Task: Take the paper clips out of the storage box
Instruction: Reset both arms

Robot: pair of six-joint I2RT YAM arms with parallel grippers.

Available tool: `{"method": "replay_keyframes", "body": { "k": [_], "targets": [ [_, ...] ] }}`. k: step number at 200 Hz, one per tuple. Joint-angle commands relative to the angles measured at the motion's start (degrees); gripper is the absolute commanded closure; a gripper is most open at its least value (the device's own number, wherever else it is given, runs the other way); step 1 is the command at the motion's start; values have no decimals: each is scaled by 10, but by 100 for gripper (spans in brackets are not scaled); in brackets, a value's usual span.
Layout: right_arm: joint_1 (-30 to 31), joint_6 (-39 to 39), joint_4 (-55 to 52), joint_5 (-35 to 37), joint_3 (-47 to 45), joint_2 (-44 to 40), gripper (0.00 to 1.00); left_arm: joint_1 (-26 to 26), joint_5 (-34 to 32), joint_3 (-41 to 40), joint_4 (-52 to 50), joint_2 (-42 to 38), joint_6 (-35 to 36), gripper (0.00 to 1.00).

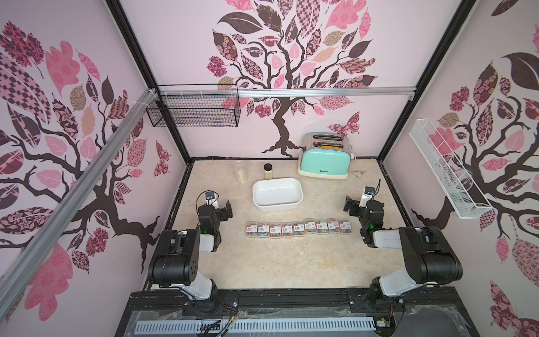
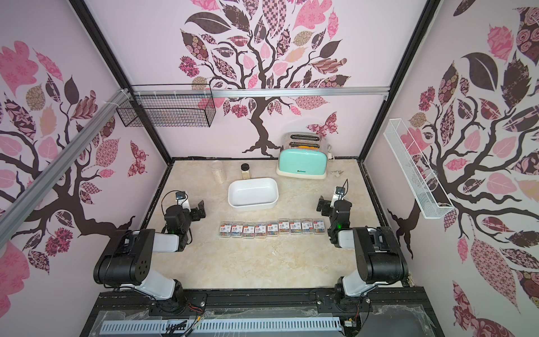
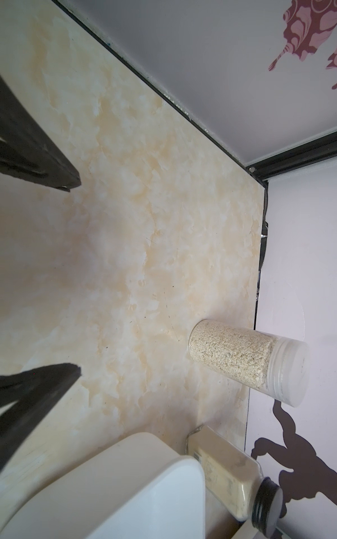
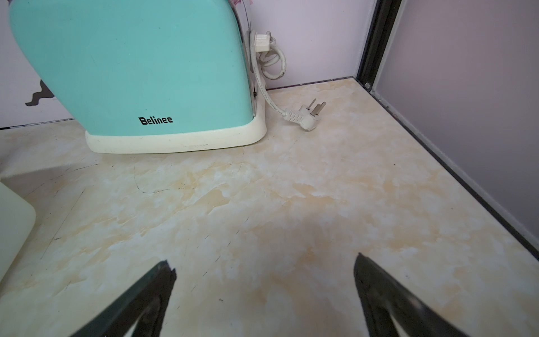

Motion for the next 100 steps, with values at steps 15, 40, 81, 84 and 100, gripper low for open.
{"method": "replay_keyframes", "body": {
  "k": [15, 40, 81, 84, 100],
  "targets": [
    [3, -5, 5, -1, 5, 8, 0, -1, -3, 7, 3, -4, 7, 2],
    [3, -5, 5, -2, 5, 7, 0, -1, -3, 8, 4, -4, 7, 2],
    [3, -5, 5, -2, 5, 8, 0, -1, -3, 7, 4, -4, 7, 2],
    [3, -5, 5, -2, 5, 8, 0, -1, -3, 8, 4, -3, 7, 2],
    [3, -5, 5, -1, 5, 8, 1, -1, -3, 9, 2, -3, 8, 2]
  ]
}}
